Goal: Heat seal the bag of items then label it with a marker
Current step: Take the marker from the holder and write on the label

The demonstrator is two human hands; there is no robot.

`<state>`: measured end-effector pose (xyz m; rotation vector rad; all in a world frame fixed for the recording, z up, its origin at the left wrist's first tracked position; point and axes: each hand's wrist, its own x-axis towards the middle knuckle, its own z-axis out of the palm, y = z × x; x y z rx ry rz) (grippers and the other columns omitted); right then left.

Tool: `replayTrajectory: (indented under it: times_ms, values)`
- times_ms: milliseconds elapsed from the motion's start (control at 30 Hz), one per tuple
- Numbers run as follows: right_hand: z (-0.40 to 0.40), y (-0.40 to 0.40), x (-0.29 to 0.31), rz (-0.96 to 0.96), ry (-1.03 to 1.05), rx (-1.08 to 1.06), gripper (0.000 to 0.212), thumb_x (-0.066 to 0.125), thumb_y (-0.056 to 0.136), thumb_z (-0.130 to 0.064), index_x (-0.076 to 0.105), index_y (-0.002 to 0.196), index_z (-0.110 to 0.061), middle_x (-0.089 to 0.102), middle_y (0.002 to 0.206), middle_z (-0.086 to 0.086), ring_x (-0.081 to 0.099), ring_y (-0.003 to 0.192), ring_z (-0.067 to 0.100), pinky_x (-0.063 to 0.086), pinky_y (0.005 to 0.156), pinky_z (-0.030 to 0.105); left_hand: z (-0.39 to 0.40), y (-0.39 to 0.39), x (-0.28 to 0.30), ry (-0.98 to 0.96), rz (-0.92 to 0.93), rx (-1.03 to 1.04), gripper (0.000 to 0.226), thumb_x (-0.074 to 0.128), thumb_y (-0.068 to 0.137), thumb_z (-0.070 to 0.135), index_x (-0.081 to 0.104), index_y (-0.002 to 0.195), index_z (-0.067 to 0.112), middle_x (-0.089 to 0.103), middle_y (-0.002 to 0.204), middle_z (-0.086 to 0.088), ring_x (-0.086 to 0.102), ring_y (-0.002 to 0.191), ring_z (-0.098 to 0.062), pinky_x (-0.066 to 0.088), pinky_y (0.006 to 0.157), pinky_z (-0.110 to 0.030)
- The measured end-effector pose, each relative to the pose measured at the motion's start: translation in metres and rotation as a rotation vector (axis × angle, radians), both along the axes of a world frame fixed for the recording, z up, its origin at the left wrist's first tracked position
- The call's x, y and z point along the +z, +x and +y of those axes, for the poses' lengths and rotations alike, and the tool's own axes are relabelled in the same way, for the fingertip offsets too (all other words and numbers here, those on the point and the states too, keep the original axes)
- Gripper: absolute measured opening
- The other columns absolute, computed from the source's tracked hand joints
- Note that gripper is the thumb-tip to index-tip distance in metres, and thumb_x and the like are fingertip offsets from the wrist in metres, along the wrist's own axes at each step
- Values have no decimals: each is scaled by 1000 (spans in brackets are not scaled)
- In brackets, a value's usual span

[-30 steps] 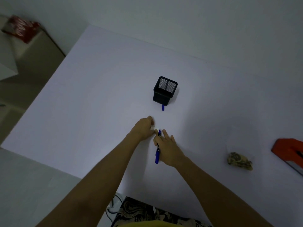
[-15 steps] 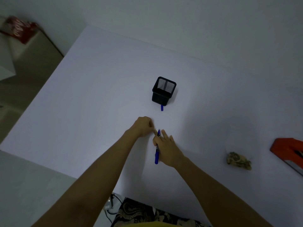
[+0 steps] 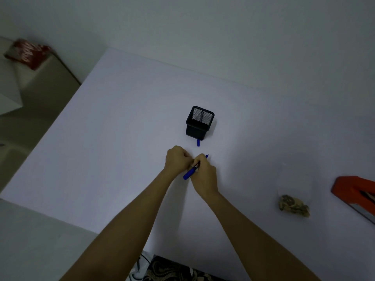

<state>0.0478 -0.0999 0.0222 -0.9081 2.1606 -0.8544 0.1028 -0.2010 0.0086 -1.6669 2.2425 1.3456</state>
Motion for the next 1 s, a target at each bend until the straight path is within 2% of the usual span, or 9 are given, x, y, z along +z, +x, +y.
replayTrajectory:
  times_ms: [133,233,333,500,600,667,767,867,1000]
  values:
    - [-5,-6,10,17,30,-73,15,59,87,-9,48,89,-19,54,79,1,49,70,13,40,65,26,-2,-12,10,29,-93,7,12,61,79,7,64,68,3,59,63,-8,49,53,-14,40,50,-20]
    - [-7,-12,6,101,17,-68,16,57,86,-3,47,83,-15,52,74,2,46,64,10,41,62,29,0,-22,17,44,-131,-9,29,55,84,13,45,58,9,45,55,-1,41,50,-12,34,48,-20]
    - [-9,-19,1,124,30,-65,25,48,89,6,41,72,-11,45,64,2,36,49,2,32,51,19,2,-28,20,67,-142,-54,32,50,88,15,39,58,11,43,58,-1,39,52,-12,33,50,-20]
    - [-3,-31,2,247,71,-2,37,49,85,9,32,64,-16,42,67,4,25,53,4,23,47,16,3,-29,14,85,-169,-159,28,52,88,13,47,61,9,47,63,0,47,58,-13,34,50,-20]
    - [-1,-40,-1,199,60,-45,32,55,80,11,38,67,-12,43,67,6,31,58,9,24,47,14,7,-26,12,58,-116,-267,13,54,90,15,65,90,8,63,90,-5,63,95,-25,50,77,-28]
    - [1,-48,-1,164,44,-64,38,62,78,9,37,63,-16,46,67,7,35,61,12,29,46,11,10,-21,13,79,1,-271,26,55,93,15,64,116,8,62,118,-8,57,113,-25,43,92,-28]
    - [3,-59,-4,150,85,-107,29,65,79,6,43,69,-10,49,69,7,36,57,11,36,46,8,10,-15,8,117,148,-286,22,54,94,10,68,110,7,68,115,-11,61,96,-18,42,83,-22]
    - [8,-57,-9,201,120,-104,25,64,80,5,45,73,-10,51,69,6,42,60,13,28,44,12,14,-14,0,28,181,-265,17,60,91,11,73,100,5,72,103,-12,64,88,-19,49,83,-26]
    - [4,-41,-18,341,77,-100,25,46,85,4,36,72,-16,45,68,6,43,63,18,32,47,28,28,-16,-15,-129,210,-242,17,57,90,7,74,93,4,74,94,-11,66,82,-20,53,81,-28]
